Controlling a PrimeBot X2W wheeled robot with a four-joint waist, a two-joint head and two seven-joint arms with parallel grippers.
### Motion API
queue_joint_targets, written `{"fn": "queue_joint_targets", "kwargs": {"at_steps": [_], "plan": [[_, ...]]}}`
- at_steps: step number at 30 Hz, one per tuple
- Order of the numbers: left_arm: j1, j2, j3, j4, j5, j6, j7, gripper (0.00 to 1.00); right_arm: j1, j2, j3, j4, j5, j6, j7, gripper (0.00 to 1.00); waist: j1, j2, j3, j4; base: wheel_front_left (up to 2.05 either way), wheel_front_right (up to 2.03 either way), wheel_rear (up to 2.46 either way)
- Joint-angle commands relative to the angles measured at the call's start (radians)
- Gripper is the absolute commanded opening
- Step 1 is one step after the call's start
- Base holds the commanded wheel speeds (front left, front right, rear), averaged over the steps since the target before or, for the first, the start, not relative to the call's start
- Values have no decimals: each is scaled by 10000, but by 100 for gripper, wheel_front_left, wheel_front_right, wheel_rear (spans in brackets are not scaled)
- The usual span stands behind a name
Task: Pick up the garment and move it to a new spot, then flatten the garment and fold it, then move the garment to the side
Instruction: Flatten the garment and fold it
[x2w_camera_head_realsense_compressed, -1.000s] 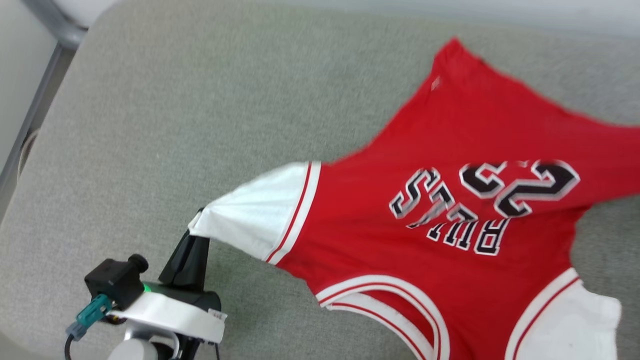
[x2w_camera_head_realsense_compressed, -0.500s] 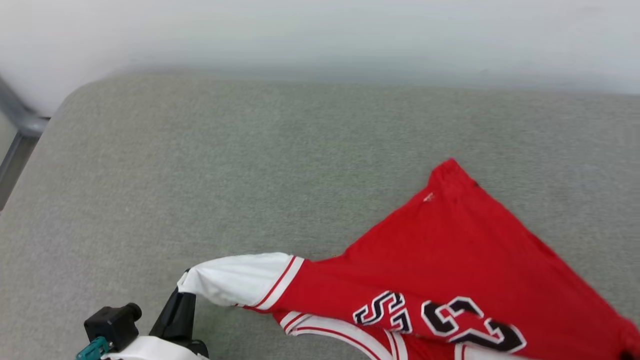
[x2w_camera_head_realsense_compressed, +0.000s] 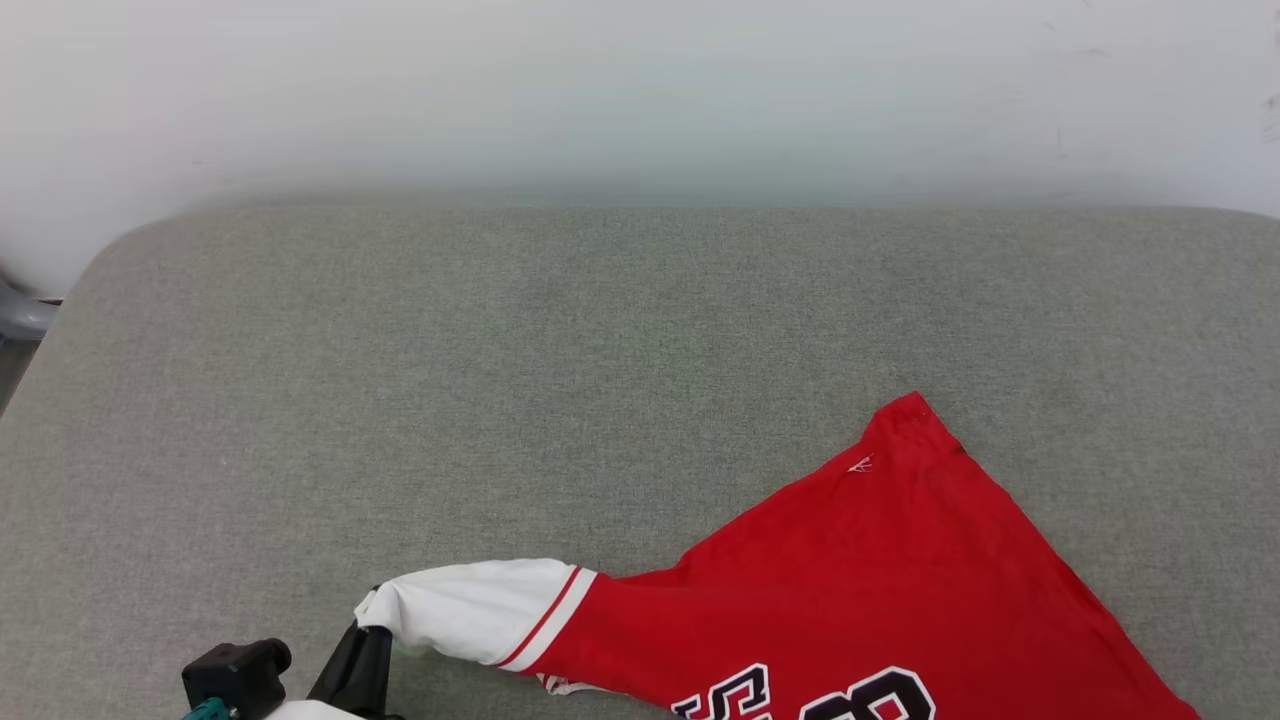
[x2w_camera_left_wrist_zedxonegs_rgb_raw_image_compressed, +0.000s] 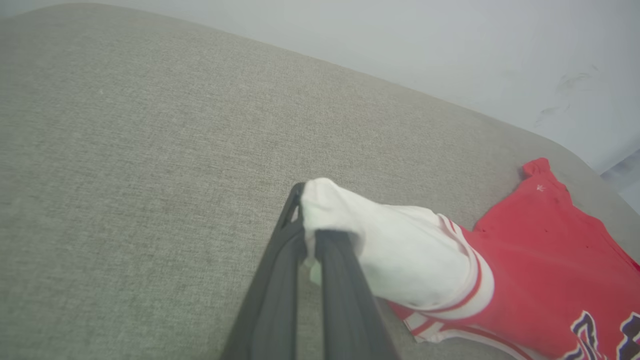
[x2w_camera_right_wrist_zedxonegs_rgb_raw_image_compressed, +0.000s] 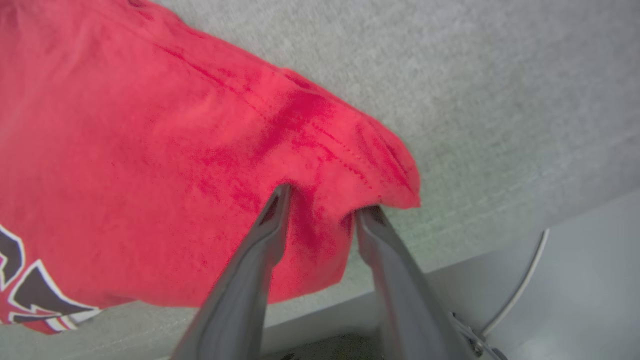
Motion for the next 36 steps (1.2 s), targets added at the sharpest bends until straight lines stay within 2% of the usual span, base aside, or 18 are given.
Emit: {"fn": "queue_joint_targets", "kwargs": {"at_steps": [1,6,7,11,13,16,22,25,28,32,36], "plan": [[-7,-24,-29,27,-18,-24,-22,0,-307,-1,30,-60,-41,-7,-624,100,1,-1,7,-9,0,0,0],[-207,-60,-95,94,-16,-71,-96,0,-1132,6,234,-191,-187,-7,-2912,100,1,-1,99,-12,0,0,0],[-372,-69,-111,93,-12,-100,-139,0,-1832,-131,569,-85,-459,-7,-3725,100,1,-1,217,-1,0,0,0],[-770,-120,-203,-3,42,-175,-215,0,-3507,-818,1368,511,-721,-7,-4047,100,1,-1,564,134,0,0,0],[-928,-126,-268,5,73,-209,-223,0,-4104,-1198,1869,921,-838,-7,-3689,100,1,-1,709,230,0,0,0],[-1306,-224,-431,30,157,-304,-283,0,-5245,-1886,2619,1451,-772,-7,-2550,100,1,-1,1024,448,0,0,0],[-1971,-399,-685,124,238,-487,-412,0,-7000,-2754,4013,1825,-583,-7,1092,100,1,-1,1638,959,0,0,0],[-2244,-453,-827,140,297,-560,-474,0,-7615,-3082,4604,1820,-547,-7,2547,100,1,-1,1931,1173,0,0,0],[-2495,-504,-939,160,308,-655,-535,0,-8063,-3329,5092,1930,-627,-7,3366,100,1,-1,2212,1368,0,0,0],[-2731,-608,-1062,224,290,-735,-593,0,-8324,-3443,5655,2335,-430,-7,3810,100,1,-1,2496,1564,0,0,0],[-2871,-693,-1158,349,245,-786,-659,0,-7921,-3388,6259,3004,151,-4,4524,100,1,-1,2612,1724,0,0,0]]}}
